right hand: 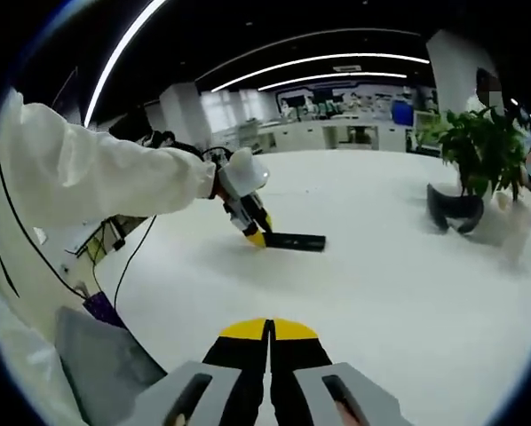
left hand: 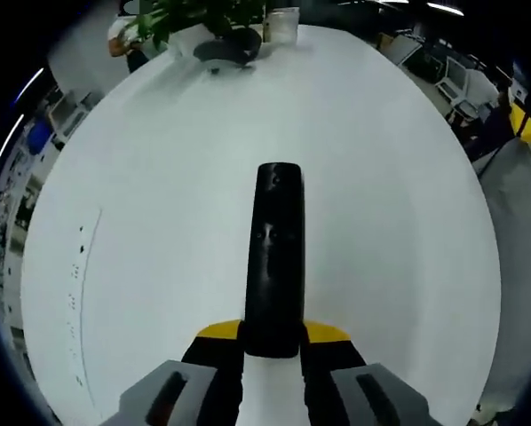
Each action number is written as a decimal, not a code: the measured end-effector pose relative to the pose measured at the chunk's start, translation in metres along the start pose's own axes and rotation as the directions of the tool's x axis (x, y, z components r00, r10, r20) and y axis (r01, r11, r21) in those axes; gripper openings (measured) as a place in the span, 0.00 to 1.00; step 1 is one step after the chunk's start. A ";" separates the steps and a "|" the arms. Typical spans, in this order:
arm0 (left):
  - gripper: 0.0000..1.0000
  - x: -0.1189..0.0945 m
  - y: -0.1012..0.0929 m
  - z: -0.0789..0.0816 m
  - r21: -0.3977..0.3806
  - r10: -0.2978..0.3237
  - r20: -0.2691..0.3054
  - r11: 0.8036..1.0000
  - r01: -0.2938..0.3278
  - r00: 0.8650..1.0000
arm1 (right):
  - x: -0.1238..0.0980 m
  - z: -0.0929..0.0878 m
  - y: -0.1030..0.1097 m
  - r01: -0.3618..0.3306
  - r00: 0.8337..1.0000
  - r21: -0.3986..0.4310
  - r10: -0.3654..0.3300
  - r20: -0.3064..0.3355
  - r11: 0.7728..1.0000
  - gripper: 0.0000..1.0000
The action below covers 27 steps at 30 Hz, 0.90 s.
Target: Press the specified remote control buttons in sequence, fully releasing each button before pressing the next.
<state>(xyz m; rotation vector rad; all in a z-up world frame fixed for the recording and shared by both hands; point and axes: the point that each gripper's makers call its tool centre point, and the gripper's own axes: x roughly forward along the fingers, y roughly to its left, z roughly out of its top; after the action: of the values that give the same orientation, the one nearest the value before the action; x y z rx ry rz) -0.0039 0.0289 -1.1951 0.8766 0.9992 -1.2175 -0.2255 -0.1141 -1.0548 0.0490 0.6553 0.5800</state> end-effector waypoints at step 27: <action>0.22 0.000 -0.063 -0.004 -0.006 0.000 -0.021 1.000 0.000 1.000 | 0.001 0.008 0.023 -0.063 0.998 -0.051 0.063 0.001 0.997 0.00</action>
<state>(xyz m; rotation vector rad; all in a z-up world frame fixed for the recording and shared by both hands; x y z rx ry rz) -0.0671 0.0229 -1.1969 0.8860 1.0193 -1.2066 -0.2313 -0.0932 -1.0435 0.0226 0.6379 0.6571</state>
